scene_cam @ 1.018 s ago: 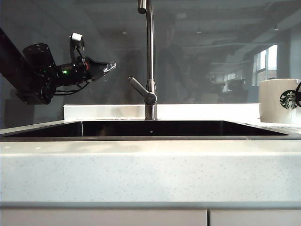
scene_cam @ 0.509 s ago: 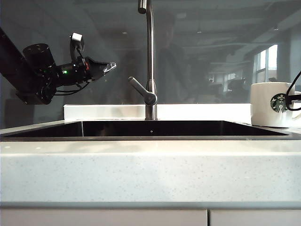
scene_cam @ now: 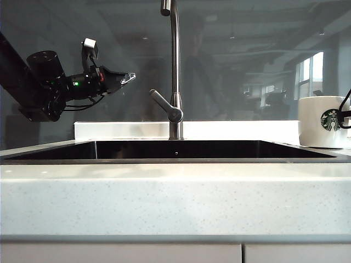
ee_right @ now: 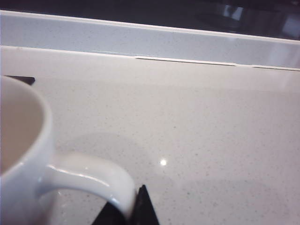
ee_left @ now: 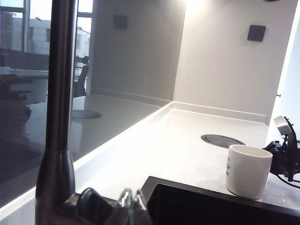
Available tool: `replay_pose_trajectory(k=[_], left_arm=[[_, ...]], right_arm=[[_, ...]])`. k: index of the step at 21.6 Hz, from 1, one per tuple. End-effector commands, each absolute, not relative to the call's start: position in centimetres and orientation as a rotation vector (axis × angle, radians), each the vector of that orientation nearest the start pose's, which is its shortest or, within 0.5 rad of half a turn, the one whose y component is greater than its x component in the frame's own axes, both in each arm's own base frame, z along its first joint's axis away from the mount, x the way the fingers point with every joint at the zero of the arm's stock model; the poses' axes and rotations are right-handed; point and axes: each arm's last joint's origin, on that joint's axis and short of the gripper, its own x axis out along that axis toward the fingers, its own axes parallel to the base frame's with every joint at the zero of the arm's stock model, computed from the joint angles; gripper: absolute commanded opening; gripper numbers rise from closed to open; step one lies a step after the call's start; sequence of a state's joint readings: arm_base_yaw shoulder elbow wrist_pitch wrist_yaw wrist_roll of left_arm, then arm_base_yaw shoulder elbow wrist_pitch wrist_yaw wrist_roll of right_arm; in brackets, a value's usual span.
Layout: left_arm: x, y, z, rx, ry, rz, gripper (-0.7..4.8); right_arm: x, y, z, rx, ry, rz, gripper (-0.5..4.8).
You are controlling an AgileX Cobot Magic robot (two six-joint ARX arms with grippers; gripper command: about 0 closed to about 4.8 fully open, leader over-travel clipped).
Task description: Pick up the mug next to the sink, go to the faucet to get some water, pour the water into the sink, and finally put the mug back to its place.
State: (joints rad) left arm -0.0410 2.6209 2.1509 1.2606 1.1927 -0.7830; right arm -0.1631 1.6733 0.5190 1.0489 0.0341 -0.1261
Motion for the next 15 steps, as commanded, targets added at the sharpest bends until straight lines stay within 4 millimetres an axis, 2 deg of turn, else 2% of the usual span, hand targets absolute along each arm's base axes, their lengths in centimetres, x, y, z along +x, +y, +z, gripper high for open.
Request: replay_pose_trajectory(k=[1, 6, 7, 8, 9, 15], left_arm=[[54.65, -4.87, 23.92, -0.191, -0.225, -1.335, -0.04], [54.65, -4.87, 23.92, -0.191, -0.225, -1.335, -0.04], [54.65, -4.87, 23.92, -0.191, -0.225, -1.335, -0.03], [54.65, -4.87, 23.92, -0.192, -0.225, -1.334, -0.03], [54.65, -4.87, 23.92, -0.192, -0.225, -1.334, -0.03], [54.65, -4.87, 23.92, -0.191, -0.225, -1.335, -0.02]], right_arm=[[29.48, -4.91, 16.44, -0.135, 0.060, -0.183, -0.01], [29.48, -4.91, 16.43, -0.134, 0.060, -0.184, 0.00], [29.47, -4.91, 16.42, -0.134, 0.061, -0.184, 0.26], [29.47, -4.91, 16.42, -0.135, 0.061, -0.184, 1.10], [29.47, -4.91, 16.39, -0.134, 0.064, -0.183, 1.57], [29.43, -4.90, 16.29, -0.133, 0.077, -0.183, 1.58]])
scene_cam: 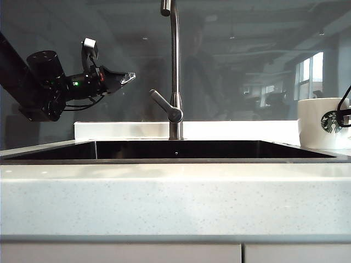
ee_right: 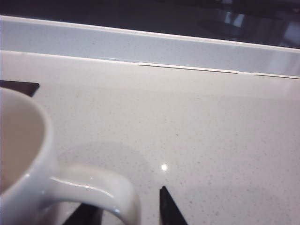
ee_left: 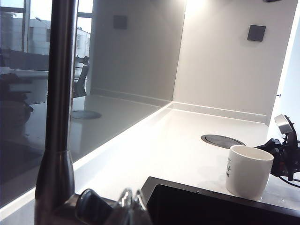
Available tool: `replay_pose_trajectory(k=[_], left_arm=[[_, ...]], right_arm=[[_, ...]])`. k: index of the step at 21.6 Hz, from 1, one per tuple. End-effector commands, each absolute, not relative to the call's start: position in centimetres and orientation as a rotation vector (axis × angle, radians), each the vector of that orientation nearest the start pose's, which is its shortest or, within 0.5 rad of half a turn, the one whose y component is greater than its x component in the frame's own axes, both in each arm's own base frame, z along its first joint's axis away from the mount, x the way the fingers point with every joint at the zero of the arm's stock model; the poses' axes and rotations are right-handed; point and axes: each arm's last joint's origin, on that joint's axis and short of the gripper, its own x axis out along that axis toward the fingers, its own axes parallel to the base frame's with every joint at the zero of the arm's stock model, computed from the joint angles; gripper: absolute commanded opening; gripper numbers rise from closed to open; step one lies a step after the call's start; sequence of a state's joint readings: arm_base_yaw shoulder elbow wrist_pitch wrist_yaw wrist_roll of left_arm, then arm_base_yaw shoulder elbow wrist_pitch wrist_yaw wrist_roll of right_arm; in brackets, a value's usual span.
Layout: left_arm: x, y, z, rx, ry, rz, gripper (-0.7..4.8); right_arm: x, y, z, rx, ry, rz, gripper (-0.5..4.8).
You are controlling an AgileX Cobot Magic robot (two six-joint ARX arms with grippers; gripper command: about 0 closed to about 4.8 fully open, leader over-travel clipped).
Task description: Pick up the mug next to the sink, go to the faucet to get some water, pour the water into the sink, and finally put the mug back to its place.
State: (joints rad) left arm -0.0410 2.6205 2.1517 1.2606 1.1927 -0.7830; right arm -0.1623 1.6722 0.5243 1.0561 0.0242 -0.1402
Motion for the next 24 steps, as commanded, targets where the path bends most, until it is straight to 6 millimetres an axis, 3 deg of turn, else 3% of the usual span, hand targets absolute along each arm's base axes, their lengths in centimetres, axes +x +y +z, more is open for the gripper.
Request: replay_pose_trajectory(k=[1, 11, 13, 14, 15, 16, 19, 24], left_arm=[[54.6, -4.9, 23.9, -0.192, -0.225, -1.335, -0.02], [54.7, -4.8, 23.9, -0.191, -0.226, -1.334, -0.02], [54.7, -4.8, 23.9, -0.192, -0.225, -1.334, -0.02], [54.7, -4.8, 23.9, -0.192, -0.225, -1.334, -0.02], [54.7, -4.8, 23.9, -0.192, -0.226, -1.333, -0.03], [54.7, -4.8, 23.9, -0.195, -0.229, -1.329, -0.03], [54.7, -4.9, 23.9, -0.207, -0.221, -1.331, -0.04], [54.6, -5.1, 23.9, -0.235, -0.198, -1.339, -0.04]], right_arm=[[29.4, -4.9, 16.3, -0.132, 0.077, -0.182, 1.57], [26.1, -4.3, 17.1, -0.096, 0.064, -0.185, 1.58], [24.1, -3.5, 17.8, -0.031, 0.079, -0.163, 1.55], [23.5, -3.2, 18.2, -0.011, 0.069, -0.154, 1.32], [22.5, -2.5, 18.9, 0.012, 0.055, -0.131, 0.41], [21.9, -2.1, 19.4, 0.011, 0.051, -0.115, -0.14], [19.8, -0.6, 21.3, 0.026, 0.052, -0.053, -0.06], [16.1, 0.1, 23.6, 0.026, 0.014, -0.017, -0.05]])
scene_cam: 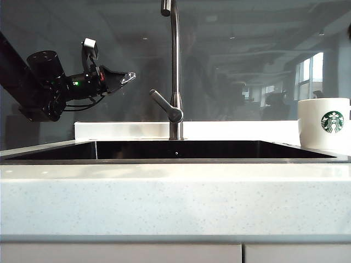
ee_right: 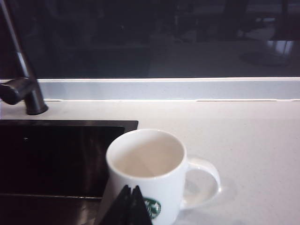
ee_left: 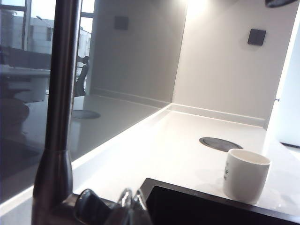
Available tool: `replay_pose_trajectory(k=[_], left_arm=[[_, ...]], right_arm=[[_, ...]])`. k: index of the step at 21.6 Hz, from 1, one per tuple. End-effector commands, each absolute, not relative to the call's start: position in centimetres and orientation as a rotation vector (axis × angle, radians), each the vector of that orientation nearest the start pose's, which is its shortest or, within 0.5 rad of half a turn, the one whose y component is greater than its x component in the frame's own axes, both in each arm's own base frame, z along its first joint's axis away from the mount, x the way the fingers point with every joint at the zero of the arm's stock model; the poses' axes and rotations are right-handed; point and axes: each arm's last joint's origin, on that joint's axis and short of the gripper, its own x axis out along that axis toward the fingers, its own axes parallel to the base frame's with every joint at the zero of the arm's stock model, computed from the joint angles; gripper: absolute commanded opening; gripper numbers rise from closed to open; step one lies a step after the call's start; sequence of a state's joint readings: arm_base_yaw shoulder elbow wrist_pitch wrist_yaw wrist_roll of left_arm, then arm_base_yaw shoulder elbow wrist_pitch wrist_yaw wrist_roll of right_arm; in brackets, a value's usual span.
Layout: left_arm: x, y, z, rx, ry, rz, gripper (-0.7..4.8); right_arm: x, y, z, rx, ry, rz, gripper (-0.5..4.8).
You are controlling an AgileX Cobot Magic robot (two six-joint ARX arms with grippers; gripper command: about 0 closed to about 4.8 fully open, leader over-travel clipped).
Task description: Pick up the mug next to the sink, go to the faucet to get some water, pour the water into the sink, and finally put the mug back to its place.
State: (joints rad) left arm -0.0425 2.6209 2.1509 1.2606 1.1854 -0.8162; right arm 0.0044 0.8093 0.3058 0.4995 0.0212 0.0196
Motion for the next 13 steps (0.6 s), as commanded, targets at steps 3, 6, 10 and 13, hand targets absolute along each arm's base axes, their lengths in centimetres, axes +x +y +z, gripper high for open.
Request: replay_pose_trajectory(k=[3, 6, 10, 13], left_arm=[[54.6, -5.3, 23.9, -0.234, -0.197, -1.344, -0.04], [54.8, -5.5, 23.8, -0.252, -0.174, -1.342, -0.04], [54.9, -5.5, 23.6, -0.267, -0.153, -1.338, -0.04], [55.0, -5.5, 23.5, -0.279, -0.136, -1.335, -0.04]], right_arm=[[14.6, 0.0, 24.4, 0.027, -0.031, -0.025, -0.05], [13.0, 0.0, 25.4, 0.028, -0.110, -0.023, -0.05], [11.4, 0.0, 26.4, 0.029, -0.206, -0.016, -0.05], [10.4, 0.0, 26.9, 0.030, -0.265, -0.015, -0.05]])
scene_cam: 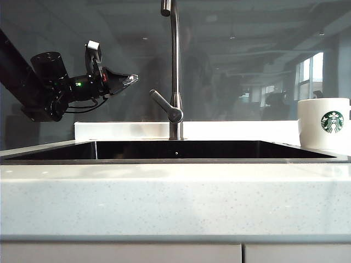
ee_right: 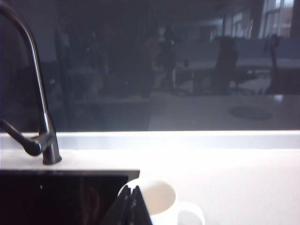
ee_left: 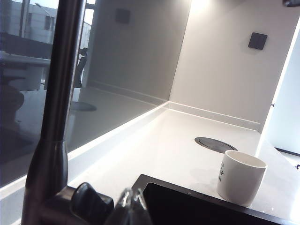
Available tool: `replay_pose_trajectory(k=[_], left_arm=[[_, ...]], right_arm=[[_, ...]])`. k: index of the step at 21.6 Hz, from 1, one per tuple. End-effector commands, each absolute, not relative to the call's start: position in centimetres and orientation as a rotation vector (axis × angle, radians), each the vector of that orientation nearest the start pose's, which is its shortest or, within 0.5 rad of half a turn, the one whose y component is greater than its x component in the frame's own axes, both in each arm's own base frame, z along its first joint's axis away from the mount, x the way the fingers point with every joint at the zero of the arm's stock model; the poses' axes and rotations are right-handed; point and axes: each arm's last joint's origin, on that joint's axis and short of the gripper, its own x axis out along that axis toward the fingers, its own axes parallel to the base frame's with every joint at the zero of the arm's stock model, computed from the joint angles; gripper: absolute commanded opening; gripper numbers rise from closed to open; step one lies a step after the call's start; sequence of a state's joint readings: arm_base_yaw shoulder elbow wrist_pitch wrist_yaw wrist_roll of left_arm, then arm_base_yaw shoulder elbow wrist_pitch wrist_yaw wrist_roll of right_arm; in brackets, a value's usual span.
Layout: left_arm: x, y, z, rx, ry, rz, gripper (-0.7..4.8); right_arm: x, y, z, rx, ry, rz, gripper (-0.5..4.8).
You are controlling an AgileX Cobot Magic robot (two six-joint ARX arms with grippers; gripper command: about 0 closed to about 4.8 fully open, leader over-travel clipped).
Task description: Pick up the mug next to the sink, go to the faucet to get some water, pour the water into the sink, and finally put the mug back to its place.
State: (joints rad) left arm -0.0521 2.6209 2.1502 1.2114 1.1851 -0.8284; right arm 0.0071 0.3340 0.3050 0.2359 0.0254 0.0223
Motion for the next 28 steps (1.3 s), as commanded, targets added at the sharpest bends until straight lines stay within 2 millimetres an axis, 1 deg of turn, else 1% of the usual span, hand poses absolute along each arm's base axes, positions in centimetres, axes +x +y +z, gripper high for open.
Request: replay_pose_trajectory(k=[1, 6, 9, 11, 12, 14, 15, 16, 17, 18, 19, 20, 22, 23, 24, 26, 28], left_arm=[[55.1, -5.5, 23.4, -0.287, -0.124, -1.333, -0.04], [55.1, -5.5, 23.4, -0.290, -0.120, -1.333, -0.04], [55.1, -5.5, 23.4, -0.290, -0.118, -1.334, -0.04], [55.3, -5.5, 23.4, -0.314, -0.066, -1.338, -0.04], [55.4, -5.6, 24.3, -0.351, 0.019, -1.335, -0.04], [55.4, -5.7, 25.6, -0.338, 0.082, -1.312, -0.04], [55.3, -5.7, 26.3, -0.341, 0.131, -1.272, -0.04], [54.6, -5.5, 27.7, -0.311, 0.226, -1.132, -0.04], [54.0, -5.4, 28.3, -0.279, 0.276, -1.037, -0.04], [52.3, -4.9, 30.2, -0.177, 0.365, -0.830, -0.04], [51.5, -4.8, 31.2, -0.127, 0.383, -0.766, -0.04], [49.7, -4.5, 33.9, -0.032, 0.371, -0.691, -0.04], [47.1, -3.9, 37.9, 0.015, 0.300, -0.632, -0.04], [45.8, -3.4, 39.4, 0.025, 0.275, -0.587, -0.04], [44.0, -3.0, 41.2, 0.039, 0.242, -0.543, -0.04], [41.4, -2.8, 43.1, 0.056, 0.203, -0.483, -0.04], [38.0, -2.5, 44.6, 0.070, 0.161, -0.429, -0.04]], right_arm=[[10.0, 0.0, 27.0, 0.031, -0.282, -0.015, -0.05], [9.2, 0.0, 27.4, 0.031, -0.323, -0.014, -0.05], [9.1, 0.0, 27.4, 0.031, -0.331, -0.015, -0.05], [9.1, 0.0, 27.4, 0.031, -0.331, -0.014, -0.05], [9.1, 0.0, 27.4, 0.031, -0.331, -0.015, -0.05], [9.1, 0.0, 27.4, 0.031, -0.331, -0.014, -0.05], [9.1, 0.0, 27.4, 0.031, -0.331, -0.014, -0.05], [9.1, 0.0, 27.4, 0.031, -0.326, -0.014, -0.05], [9.1, 0.0, 27.3, 0.031, -0.320, -0.014, -0.05], [9.1, 0.0, 27.2, 0.031, -0.309, -0.015, -0.05], [9.1, 0.0, 27.1, 0.031, -0.303, -0.015, -0.05], [9.2, 0.0, 27.0, 0.031, -0.290, -0.015, -0.05], [9.2, 0.0, 26.8, 0.030, -0.268, -0.015, -0.05], [9.3, 0.0, 26.7, 0.030, -0.256, -0.015, -0.05], [9.3, 0.0, 26.6, 0.030, -0.242, -0.015, -0.05], [9.3, 0.0, 26.4, 0.030, -0.218, -0.016, -0.05], [9.4, 0.0, 26.0, 0.029, -0.180, -0.014, -0.05]])
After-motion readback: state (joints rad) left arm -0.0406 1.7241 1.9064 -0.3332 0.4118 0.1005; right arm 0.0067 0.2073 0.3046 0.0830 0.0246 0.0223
